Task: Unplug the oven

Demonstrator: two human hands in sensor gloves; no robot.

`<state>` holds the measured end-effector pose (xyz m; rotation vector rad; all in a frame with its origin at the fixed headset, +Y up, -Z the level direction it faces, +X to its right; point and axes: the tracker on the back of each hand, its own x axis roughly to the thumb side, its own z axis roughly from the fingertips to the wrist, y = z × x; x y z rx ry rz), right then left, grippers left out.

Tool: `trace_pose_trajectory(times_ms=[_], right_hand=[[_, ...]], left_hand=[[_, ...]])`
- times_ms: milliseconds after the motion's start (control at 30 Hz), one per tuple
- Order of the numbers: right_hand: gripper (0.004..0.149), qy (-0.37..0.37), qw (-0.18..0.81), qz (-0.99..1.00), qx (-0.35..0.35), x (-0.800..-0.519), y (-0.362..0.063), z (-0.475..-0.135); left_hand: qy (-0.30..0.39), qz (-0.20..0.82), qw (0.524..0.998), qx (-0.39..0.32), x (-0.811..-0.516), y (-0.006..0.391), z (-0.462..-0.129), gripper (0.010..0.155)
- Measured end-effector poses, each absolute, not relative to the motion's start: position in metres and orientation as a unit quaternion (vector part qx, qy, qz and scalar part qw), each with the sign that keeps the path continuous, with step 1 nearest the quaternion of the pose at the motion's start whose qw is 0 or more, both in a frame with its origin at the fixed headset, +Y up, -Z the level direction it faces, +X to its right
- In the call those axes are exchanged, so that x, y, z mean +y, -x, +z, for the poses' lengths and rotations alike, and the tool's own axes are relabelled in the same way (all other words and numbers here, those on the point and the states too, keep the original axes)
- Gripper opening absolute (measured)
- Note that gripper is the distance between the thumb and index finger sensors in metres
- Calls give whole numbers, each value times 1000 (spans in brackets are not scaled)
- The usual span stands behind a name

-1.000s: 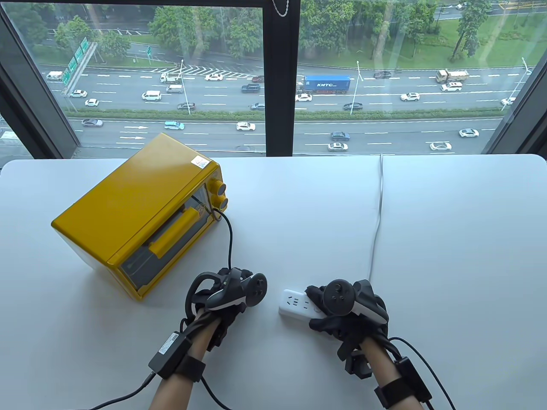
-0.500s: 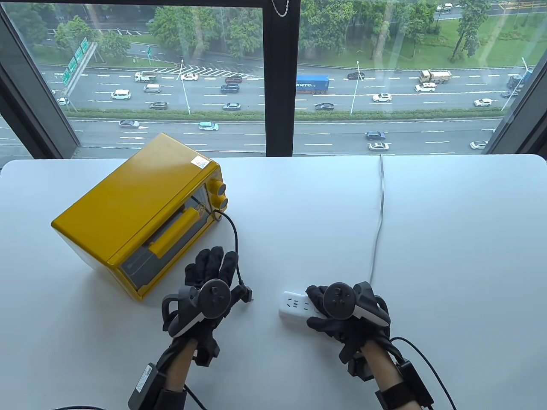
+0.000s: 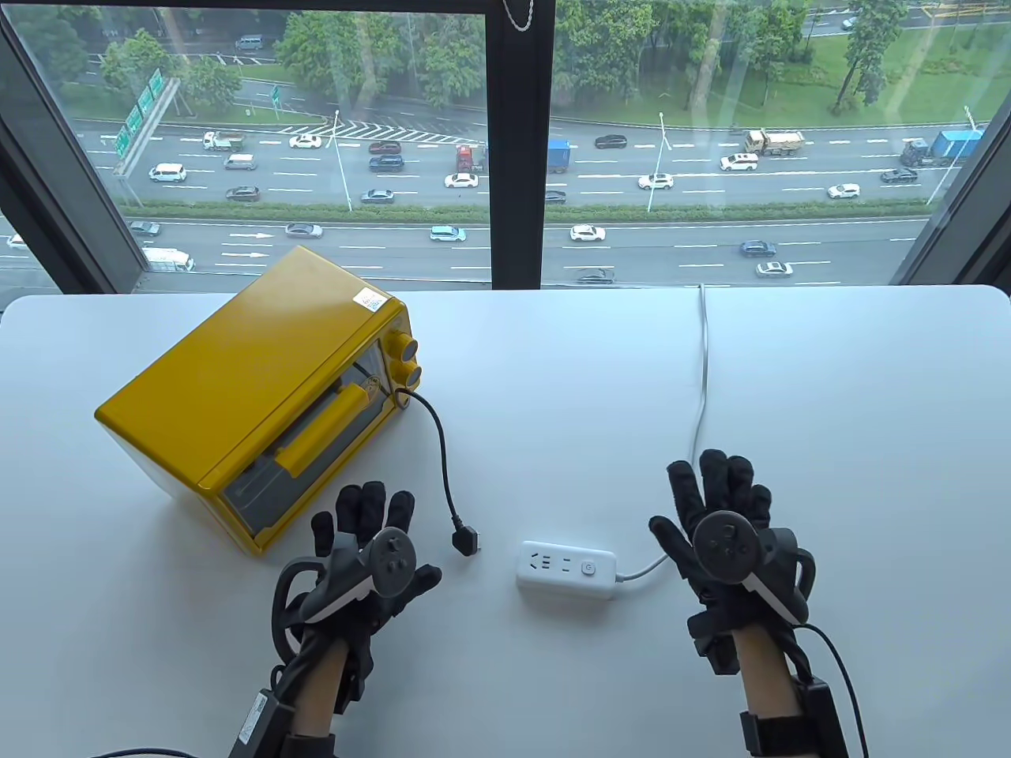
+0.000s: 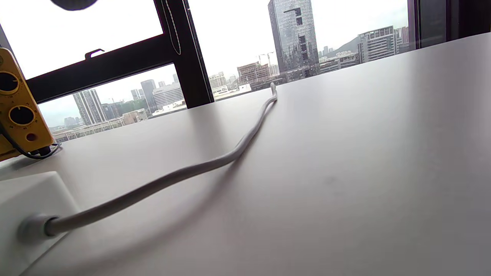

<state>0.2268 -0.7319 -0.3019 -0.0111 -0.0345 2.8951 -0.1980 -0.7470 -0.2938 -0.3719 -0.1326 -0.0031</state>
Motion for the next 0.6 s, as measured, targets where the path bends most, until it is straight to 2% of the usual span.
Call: trace_pose_trajectory(times_ms=[167,600], right_hand=[[74,41,89,995,13,-748,-244,-301],[74,47,82,994,47,-758,-243,-302]], left_hand=[[198,14,978,-67,-755,201,-294,86],[235,17,969,-69,-765,199,-297,84]])
